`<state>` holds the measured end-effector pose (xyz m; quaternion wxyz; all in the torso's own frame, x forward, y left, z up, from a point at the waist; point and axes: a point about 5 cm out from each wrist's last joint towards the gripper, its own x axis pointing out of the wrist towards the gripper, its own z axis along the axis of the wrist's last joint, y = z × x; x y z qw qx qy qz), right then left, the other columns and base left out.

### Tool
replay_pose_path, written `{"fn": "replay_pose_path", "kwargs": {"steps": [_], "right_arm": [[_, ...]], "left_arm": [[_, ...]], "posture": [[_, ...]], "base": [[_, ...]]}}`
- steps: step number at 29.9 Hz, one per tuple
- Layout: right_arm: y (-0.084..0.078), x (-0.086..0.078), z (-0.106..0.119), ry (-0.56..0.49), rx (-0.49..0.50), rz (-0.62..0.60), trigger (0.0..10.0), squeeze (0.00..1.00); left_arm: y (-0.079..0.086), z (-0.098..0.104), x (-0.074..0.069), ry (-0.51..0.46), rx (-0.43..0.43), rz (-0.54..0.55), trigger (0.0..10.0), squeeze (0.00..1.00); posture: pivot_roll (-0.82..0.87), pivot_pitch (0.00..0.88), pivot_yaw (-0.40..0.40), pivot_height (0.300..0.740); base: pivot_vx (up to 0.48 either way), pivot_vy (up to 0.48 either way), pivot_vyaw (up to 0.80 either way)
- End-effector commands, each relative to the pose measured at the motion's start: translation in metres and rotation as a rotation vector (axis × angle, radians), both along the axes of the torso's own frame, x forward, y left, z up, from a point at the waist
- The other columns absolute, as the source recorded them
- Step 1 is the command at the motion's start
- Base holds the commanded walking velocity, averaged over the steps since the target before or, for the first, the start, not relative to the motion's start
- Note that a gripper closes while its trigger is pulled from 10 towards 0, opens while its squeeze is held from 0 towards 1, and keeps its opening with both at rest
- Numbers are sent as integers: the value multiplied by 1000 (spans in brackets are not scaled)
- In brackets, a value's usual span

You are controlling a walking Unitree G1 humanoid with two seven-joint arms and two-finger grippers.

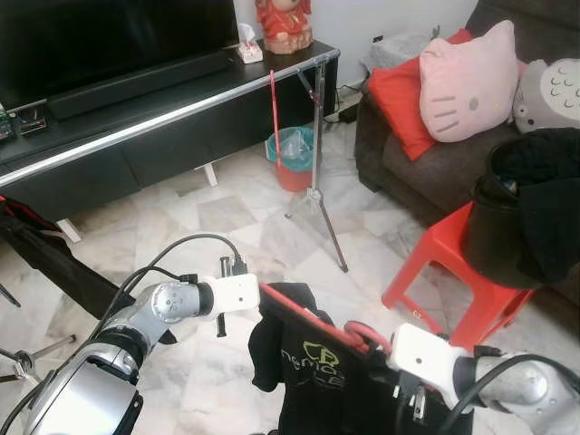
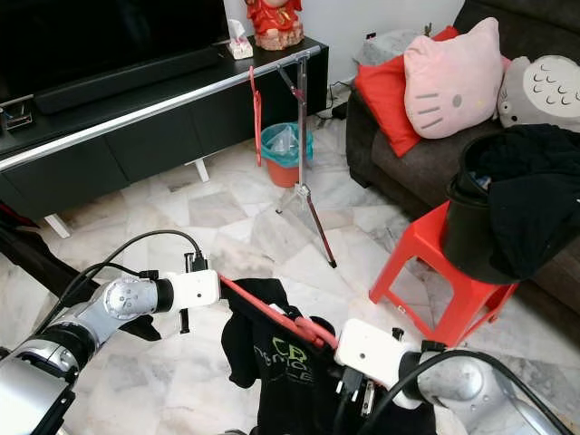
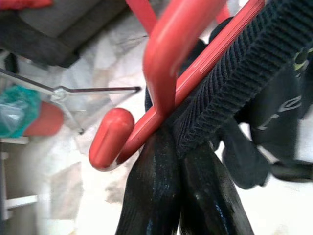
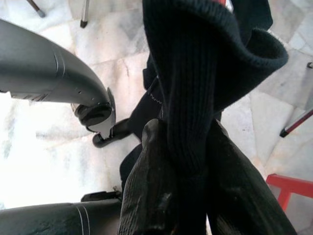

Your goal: Hang hanger

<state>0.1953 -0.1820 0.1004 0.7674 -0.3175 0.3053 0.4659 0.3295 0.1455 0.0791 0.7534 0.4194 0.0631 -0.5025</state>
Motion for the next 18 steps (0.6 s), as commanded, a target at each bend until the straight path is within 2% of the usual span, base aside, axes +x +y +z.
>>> {"fn": "replay_pose_path", "kwargs": {"steps": [1,6,9,18], "right_arm": [[-13,-21,-29,178,-122,-26,10000,0],[-3,-29,-40,218,-154,27,10000,0],[-4,-31,-45,225,-198,41,10000,0],[-4,-31,-45,225,-198,41,10000,0]], "left_arm": [[31,24,15,-34,-59,143,10000,0],[32,16,9,94,-28,89,10000,0],[31,19,10,89,-41,82,10000,0],[31,19,10,89,-41,82,10000,0]], "posture": [[-19,66,107,740],[-15,67,110,740],[-13,64,110,740],[-13,64,110,740]], "base": [[0,0,0],[0,0,0],[0,0,0],[0,0,0]]}}
